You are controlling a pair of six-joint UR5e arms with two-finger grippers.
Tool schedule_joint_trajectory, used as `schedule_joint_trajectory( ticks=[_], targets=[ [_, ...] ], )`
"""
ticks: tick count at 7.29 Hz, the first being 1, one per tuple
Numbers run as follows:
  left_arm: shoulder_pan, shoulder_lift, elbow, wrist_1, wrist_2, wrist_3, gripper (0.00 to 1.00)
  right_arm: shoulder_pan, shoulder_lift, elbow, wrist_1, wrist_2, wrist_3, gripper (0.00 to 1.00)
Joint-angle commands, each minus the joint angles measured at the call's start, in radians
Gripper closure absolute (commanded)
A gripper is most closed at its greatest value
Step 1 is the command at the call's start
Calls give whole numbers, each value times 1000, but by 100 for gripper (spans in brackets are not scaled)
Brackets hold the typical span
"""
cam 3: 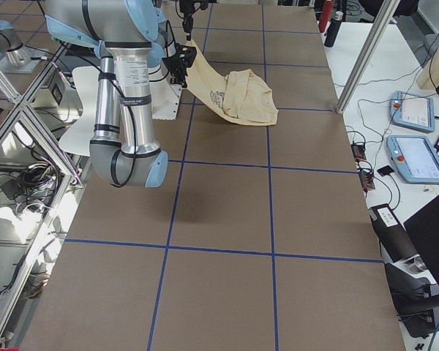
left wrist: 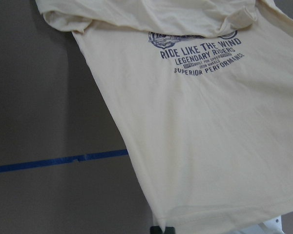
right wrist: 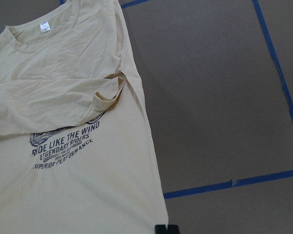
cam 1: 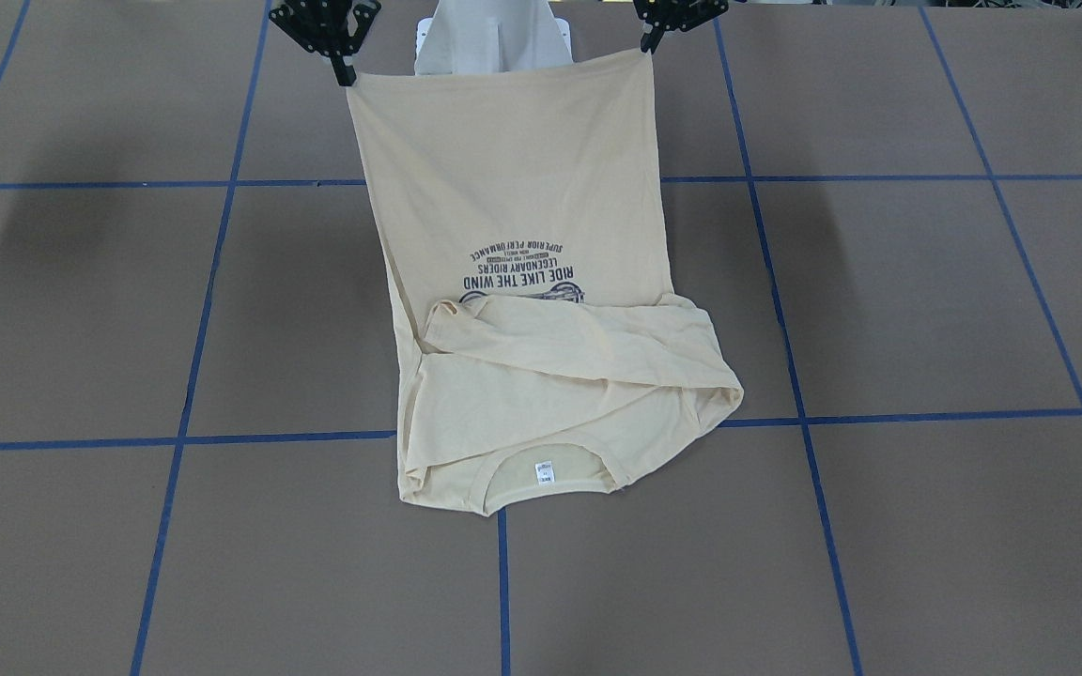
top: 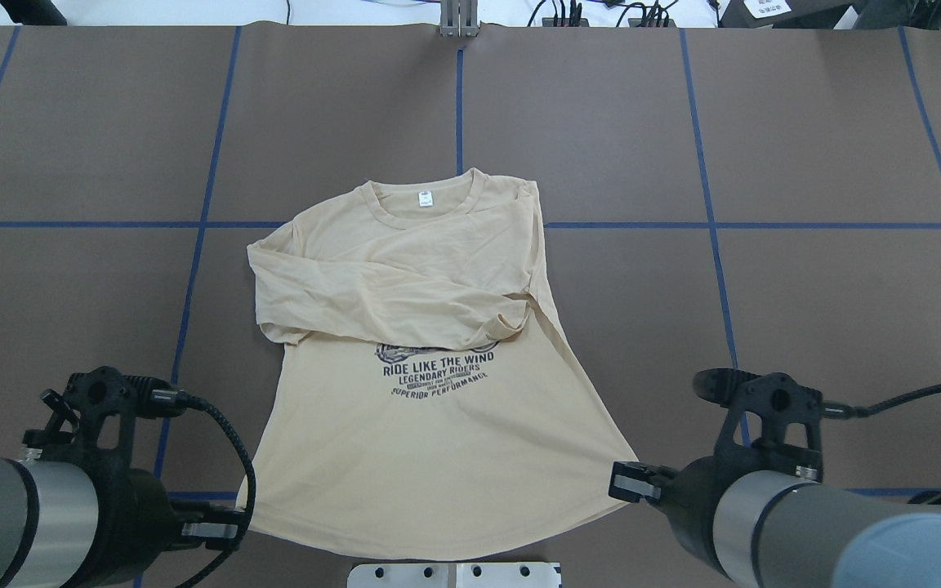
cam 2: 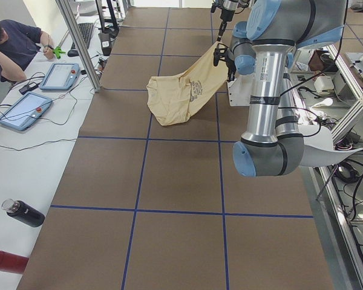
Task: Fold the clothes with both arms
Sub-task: 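Lift the hem with both grippers and fold it toward the collar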
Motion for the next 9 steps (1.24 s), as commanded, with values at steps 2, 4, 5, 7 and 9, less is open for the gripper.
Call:
schedule_joint_trajectory(
  ticks=[2,4,5,7,9],
  targets=[
    [-210,-170,278,15,10,143,100,206,207,-280,40,0,-129,100],
    [-381,-224,382,13,10,296,100,353,224,-421,225,1,-194,100],
    [-438,-227,391,13,10,351,100,419,268,-504,273,39,-226,100],
    [-474,-253,481,4,51,373,100,496,406,-732,330,63,-227,100],
    [-472,-307,635,-64,71,370,100,513,445,-942,484,63,-225,100]
  ],
)
